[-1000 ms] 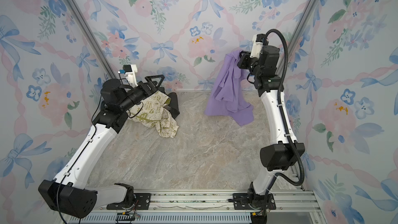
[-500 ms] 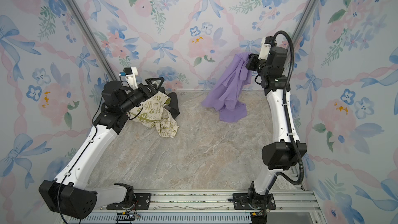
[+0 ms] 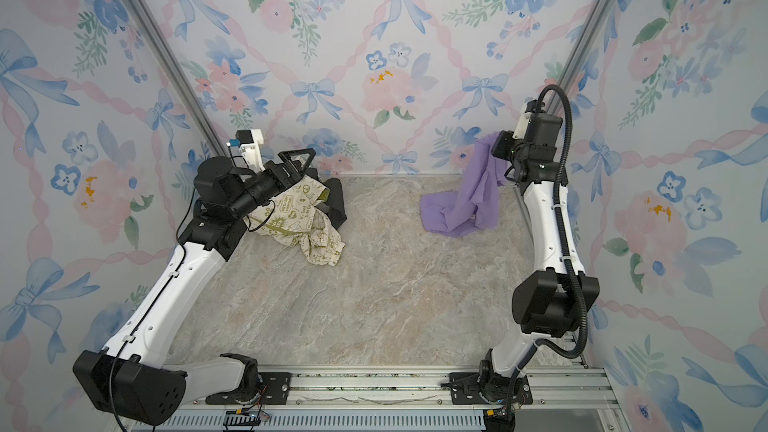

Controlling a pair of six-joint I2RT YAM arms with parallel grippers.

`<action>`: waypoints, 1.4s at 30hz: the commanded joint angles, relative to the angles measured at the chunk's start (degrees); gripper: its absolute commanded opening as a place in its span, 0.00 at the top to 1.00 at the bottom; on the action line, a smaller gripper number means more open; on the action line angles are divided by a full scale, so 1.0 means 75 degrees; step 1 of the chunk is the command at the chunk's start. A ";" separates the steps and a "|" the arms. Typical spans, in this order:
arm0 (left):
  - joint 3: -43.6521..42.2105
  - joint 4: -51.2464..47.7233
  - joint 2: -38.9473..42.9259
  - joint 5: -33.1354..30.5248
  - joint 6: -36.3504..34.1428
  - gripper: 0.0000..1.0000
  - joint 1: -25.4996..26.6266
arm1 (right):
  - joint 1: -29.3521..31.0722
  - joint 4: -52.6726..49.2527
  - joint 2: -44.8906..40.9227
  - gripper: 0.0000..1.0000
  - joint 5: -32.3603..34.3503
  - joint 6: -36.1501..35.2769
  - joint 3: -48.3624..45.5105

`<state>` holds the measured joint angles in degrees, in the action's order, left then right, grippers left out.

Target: Pick out a specific cloth from the pile

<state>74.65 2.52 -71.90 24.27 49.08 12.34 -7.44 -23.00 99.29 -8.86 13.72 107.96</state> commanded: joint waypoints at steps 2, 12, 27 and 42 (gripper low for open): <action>-0.0121 0.0294 0.0114 -0.0141 0.0035 0.02 -0.0043 | 0.0020 0.0109 -0.0550 0.85 -0.0220 -0.0012 -0.0276; -0.0192 0.0291 0.0156 -0.0184 0.0052 0.02 -0.0059 | 0.0000 0.0069 -0.1604 0.30 0.0021 -0.0299 -0.1047; -0.0616 0.0264 0.0311 -0.0960 -0.0448 0.02 -0.0106 | 0.0005 0.0385 -0.2781 0.09 0.0180 -0.0517 -0.1712; -0.3904 0.1147 0.1201 -0.5545 -0.3255 0.02 -0.0170 | 0.0019 0.2306 -0.3123 0.03 -0.0028 -0.1021 -0.5934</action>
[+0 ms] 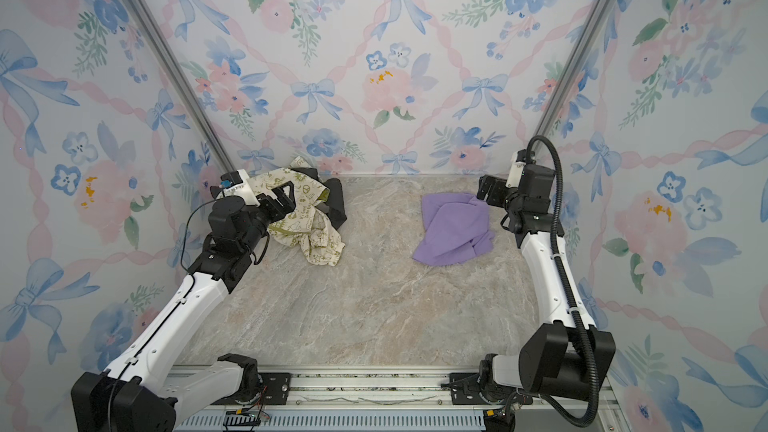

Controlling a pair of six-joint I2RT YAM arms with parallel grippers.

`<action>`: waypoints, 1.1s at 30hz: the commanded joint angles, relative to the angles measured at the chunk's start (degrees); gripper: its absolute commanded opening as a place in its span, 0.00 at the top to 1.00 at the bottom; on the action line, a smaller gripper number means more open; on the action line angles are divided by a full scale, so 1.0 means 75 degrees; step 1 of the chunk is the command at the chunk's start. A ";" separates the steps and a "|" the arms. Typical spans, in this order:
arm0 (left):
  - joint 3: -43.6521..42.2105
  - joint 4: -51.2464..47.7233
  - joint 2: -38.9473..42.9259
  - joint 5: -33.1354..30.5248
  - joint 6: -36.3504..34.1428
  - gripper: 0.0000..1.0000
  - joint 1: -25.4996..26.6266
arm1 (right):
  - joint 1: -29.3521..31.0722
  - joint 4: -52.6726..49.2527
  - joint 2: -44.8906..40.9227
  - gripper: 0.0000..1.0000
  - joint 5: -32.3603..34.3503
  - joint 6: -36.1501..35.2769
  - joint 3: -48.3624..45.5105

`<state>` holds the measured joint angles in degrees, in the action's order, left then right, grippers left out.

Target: Pick out a specific cloth from the pile

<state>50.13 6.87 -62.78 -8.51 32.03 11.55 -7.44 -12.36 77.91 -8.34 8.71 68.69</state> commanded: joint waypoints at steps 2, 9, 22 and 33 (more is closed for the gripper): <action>-0.1315 0.1365 0.0004 -0.1523 -0.1375 0.02 -0.0072 | 0.0030 0.1468 -0.0283 0.03 -0.0136 -0.0555 -0.1391; -0.2816 0.2792 -0.0392 -0.3066 -0.1827 0.02 -0.0178 | 0.0095 0.3351 -0.0178 0.03 -0.0016 -0.1144 -0.3340; -0.4311 0.6270 -0.1785 -0.3084 -0.3013 0.02 -0.0333 | 0.0218 0.5848 0.1178 0.03 0.0959 -0.0955 -0.3866; -0.5116 0.8012 -0.2318 -0.2480 -0.2938 0.02 -0.0717 | 0.0263 0.5135 0.0820 0.03 0.0820 -0.1212 -0.3860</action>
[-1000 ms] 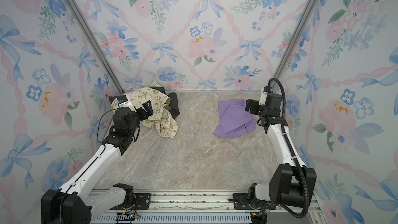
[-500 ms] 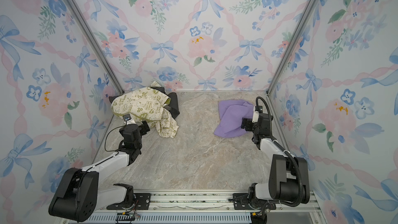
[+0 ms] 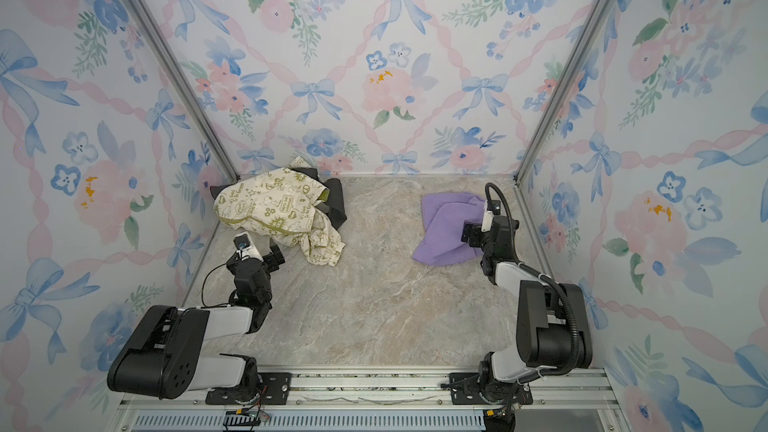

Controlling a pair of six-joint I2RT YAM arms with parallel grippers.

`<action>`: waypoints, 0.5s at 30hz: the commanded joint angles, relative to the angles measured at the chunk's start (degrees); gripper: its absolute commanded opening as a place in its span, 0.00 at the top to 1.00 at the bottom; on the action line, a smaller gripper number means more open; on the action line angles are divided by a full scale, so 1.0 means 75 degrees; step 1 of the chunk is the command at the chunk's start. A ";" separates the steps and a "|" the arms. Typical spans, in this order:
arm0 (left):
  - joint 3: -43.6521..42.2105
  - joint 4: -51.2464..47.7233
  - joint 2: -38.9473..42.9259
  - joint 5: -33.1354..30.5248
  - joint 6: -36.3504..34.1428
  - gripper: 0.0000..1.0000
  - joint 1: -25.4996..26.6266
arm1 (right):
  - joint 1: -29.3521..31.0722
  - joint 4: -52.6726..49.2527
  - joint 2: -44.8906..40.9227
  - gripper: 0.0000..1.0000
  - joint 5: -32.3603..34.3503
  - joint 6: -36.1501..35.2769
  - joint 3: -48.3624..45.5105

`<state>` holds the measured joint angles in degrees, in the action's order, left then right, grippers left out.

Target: Pick out a specific cloth from the pile

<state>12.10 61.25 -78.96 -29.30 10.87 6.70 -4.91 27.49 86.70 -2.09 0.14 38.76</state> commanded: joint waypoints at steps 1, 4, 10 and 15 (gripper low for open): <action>-0.0027 0.0847 -0.0275 0.0359 -0.0136 0.02 -0.0085 | -0.0072 -0.0302 -0.0449 0.03 -0.0029 -0.0101 0.0101; 0.0109 0.1066 -0.0652 0.0497 -0.0278 0.02 -0.0085 | -0.0084 -0.0425 -0.0719 0.03 -0.0050 -0.0101 -0.0129; 0.0072 0.1443 -0.0994 0.1166 -0.0635 0.02 0.0007 | -0.0116 -0.0536 -0.1008 0.03 -0.0015 -0.0073 -0.0356; -0.0300 0.2428 -0.1361 0.1532 -0.0848 0.02 0.0033 | -0.0120 -0.0612 -0.1206 0.03 0.0060 -0.0042 -0.0507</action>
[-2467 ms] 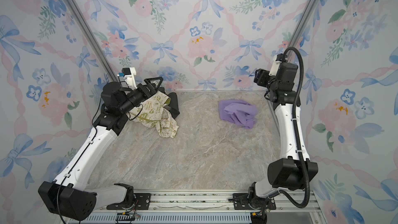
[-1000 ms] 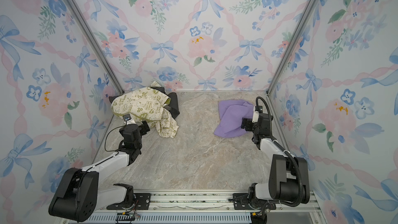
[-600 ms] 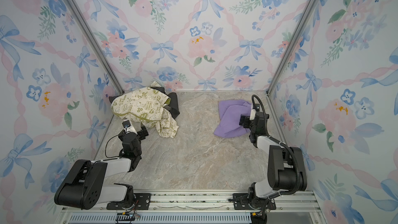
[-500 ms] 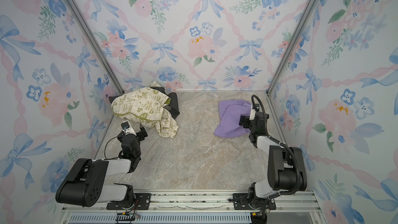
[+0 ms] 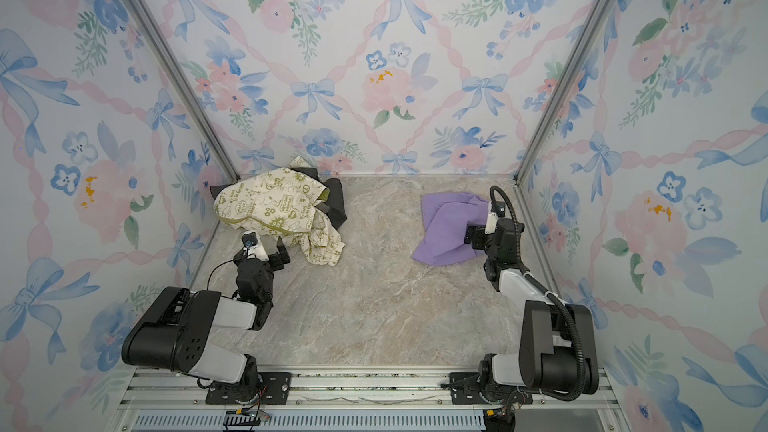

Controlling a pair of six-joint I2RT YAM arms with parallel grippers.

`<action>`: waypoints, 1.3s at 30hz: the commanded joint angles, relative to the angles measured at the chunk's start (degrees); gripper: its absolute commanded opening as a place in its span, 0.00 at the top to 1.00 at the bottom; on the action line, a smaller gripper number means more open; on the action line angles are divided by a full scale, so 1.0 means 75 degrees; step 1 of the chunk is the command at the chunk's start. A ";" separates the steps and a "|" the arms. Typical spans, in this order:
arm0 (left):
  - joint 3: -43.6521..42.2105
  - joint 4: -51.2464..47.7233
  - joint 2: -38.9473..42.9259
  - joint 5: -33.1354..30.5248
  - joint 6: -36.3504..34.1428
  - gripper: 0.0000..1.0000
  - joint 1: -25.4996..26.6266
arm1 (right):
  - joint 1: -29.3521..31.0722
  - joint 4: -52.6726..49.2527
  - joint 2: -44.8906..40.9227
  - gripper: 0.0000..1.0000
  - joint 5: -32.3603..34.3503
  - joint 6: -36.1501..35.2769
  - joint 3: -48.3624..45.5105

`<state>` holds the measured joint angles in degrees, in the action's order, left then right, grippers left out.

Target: Pick out a specific cloth from the pile

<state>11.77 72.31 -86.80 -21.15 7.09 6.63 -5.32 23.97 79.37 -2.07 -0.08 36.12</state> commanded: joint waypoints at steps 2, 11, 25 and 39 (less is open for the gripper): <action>-0.0179 0.0818 -0.0277 0.0486 -0.0368 0.02 0.0049 | -0.0064 -0.0127 -0.0366 0.03 0.0062 -0.0009 -0.0282; -0.0189 0.0794 -0.0258 0.0463 -0.0348 0.02 0.0065 | -0.0065 0.0293 -0.0667 0.03 0.0186 0.0080 -0.1049; -0.0176 0.0788 -0.0263 0.0433 -0.0363 0.02 0.0076 | 0.0130 0.0901 0.0022 0.03 0.0533 -0.0001 -0.1110; -0.0178 0.0792 -0.0263 0.0429 -0.0369 0.02 0.0076 | 0.0199 0.2187 0.0135 0.03 0.0069 0.0704 -0.1493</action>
<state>10.76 76.73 -88.64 -18.50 5.50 6.79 -4.54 35.88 78.43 -0.43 3.42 24.29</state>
